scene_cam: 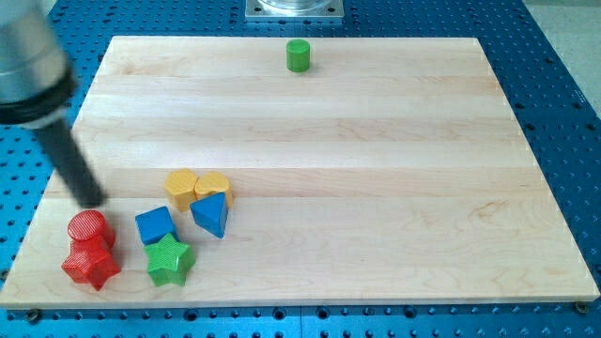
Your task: Move the blue cube into the triangle
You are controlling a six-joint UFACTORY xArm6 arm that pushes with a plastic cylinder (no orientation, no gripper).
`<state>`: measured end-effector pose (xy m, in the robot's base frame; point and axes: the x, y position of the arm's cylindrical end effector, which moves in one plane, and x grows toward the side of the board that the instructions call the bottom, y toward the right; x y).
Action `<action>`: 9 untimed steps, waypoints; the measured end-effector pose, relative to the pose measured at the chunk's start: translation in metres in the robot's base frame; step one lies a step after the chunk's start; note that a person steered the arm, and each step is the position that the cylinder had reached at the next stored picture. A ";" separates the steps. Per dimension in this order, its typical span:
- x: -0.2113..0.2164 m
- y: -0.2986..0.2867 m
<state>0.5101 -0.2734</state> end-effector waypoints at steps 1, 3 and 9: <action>0.086 -0.023; 0.108 -0.007; 0.073 0.101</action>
<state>0.5826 -0.1720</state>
